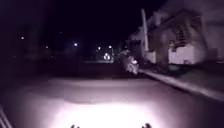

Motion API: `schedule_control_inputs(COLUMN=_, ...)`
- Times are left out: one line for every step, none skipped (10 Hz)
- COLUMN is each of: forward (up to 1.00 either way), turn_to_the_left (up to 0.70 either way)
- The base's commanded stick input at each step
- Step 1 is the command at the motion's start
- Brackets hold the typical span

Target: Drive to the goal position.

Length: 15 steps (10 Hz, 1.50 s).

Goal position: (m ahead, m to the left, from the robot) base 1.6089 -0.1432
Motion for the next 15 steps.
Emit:
schedule_control_inputs(forward=0.7, turn_to_the_left=0.0)
schedule_control_inputs(forward=0.7, turn_to_the_left=0.0)
schedule_control_inputs(forward=0.7, turn_to_the_left=0.0)
schedule_control_inputs(forward=0.7, turn_to_the_left=0.0)
schedule_control_inputs(forward=0.7, turn_to_the_left=0.0)
schedule_control_inputs(forward=0.7, turn_to_the_left=0.0)
schedule_control_inputs(forward=0.7, turn_to_the_left=0.0)
schedule_control_inputs(forward=0.7, turn_to_the_left=0.0)
schedule_control_inputs(forward=0.7, turn_to_the_left=0.0)
schedule_control_inputs(forward=0.7, turn_to_the_left=0.0)
schedule_control_inputs(forward=0.7, turn_to_the_left=0.0)
schedule_control_inputs(forward=0.7, turn_to_the_left=0.0)
schedule_control_inputs(forward=0.7, turn_to_the_left=0.0)
schedule_control_inputs(forward=0.7, turn_to_the_left=0.0)
schedule_control_inputs(forward=0.7, turn_to_the_left=0.0)
